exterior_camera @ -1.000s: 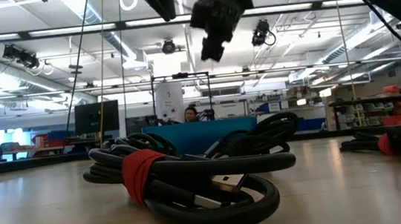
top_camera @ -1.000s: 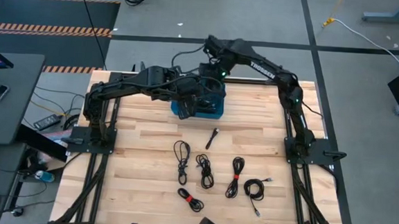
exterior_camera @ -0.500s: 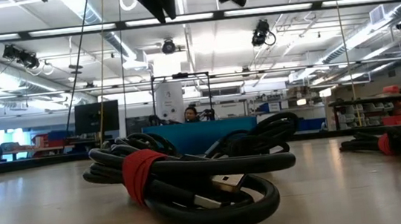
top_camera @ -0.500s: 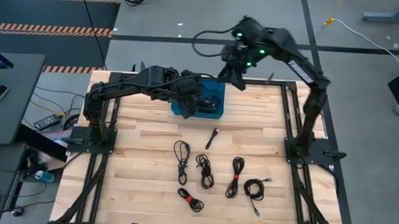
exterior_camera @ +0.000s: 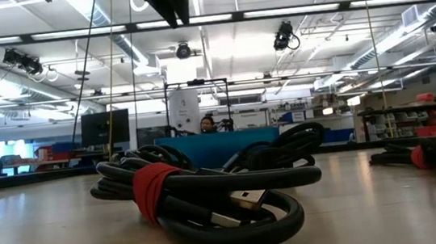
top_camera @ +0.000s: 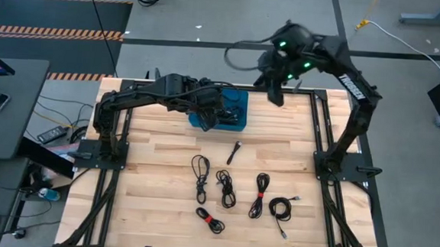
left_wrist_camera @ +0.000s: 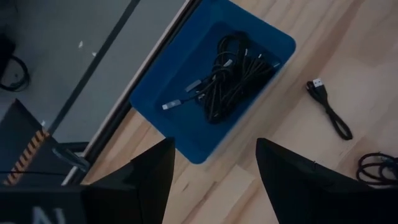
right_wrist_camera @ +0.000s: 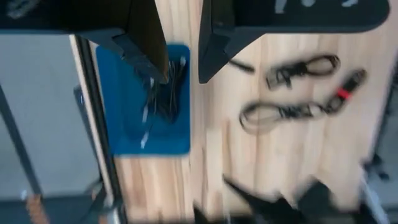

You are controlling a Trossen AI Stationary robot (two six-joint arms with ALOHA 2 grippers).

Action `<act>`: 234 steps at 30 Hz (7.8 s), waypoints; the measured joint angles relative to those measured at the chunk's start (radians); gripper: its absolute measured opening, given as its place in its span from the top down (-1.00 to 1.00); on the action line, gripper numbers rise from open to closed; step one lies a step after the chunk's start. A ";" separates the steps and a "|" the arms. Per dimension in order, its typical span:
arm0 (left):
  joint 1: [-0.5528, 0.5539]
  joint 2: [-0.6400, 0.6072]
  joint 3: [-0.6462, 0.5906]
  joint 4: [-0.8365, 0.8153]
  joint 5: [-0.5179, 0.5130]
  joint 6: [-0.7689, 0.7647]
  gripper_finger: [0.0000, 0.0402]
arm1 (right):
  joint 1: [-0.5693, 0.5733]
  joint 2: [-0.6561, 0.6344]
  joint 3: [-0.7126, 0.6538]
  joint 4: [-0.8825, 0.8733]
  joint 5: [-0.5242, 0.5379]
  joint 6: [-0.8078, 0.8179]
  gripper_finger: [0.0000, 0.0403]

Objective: Pick and place USB-C Cables
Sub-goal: Adjust the blue bin, then put the black charger cable into the blue bin

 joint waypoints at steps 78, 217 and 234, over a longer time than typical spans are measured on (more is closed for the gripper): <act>0.035 -0.422 0.000 -0.077 -0.339 0.256 0.08 | -0.058 -0.023 -0.964 0.825 0.000 0.063 1.00; -0.279 -0.216 -1.175 0.923 0.389 -1.332 0.08 | 0.129 -0.748 -0.766 0.587 0.437 -0.001 0.99; -0.272 -0.217 -1.394 1.355 0.268 -1.335 0.25 | 0.129 -0.748 -0.766 0.588 0.436 0.002 0.99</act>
